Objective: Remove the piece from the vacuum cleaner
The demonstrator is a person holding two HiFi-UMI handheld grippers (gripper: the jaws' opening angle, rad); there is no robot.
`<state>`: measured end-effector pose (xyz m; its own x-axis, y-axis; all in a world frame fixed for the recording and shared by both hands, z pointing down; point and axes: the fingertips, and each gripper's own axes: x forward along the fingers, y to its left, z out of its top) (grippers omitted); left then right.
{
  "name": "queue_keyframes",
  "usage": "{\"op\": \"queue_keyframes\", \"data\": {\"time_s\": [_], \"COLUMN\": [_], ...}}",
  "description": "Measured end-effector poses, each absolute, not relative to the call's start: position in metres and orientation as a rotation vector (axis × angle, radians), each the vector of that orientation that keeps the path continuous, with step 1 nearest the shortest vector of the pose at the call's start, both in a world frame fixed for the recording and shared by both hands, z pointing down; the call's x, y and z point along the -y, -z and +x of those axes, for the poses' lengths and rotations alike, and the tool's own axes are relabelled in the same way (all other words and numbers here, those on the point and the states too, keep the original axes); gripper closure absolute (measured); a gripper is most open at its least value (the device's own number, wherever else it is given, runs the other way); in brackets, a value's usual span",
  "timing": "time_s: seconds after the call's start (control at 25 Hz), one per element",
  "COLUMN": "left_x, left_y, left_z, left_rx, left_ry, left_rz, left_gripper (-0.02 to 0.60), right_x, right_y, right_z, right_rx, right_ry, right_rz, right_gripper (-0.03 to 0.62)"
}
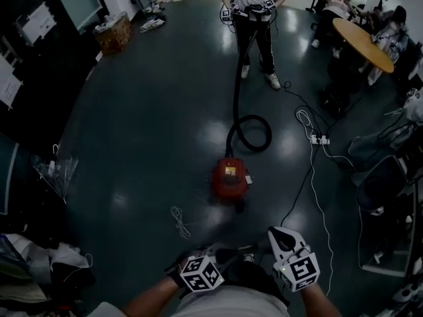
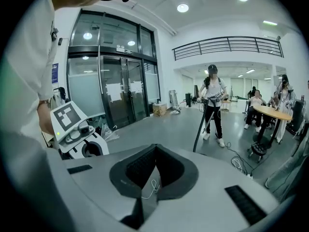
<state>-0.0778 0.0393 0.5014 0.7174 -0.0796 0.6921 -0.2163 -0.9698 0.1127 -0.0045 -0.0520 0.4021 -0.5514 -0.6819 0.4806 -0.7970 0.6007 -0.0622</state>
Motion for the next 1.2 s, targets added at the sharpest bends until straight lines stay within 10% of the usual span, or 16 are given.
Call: {"op": "queue_keyframes", "data": {"time_s": [1.2], "left_x": [-0.146], "left_y": [-0.432], "left_z": [0.029], "left_rx": [0.159], "left_ry": [-1.151], "left_rz": [2.821], "left_gripper": [0.555], "right_x": [-0.058], "right_y": [-0.337], "right_z": [0.078], "right_rx": [2.620], "right_ry": [-0.238], "right_rz": [0.957], "right_gripper": [0.582]}}
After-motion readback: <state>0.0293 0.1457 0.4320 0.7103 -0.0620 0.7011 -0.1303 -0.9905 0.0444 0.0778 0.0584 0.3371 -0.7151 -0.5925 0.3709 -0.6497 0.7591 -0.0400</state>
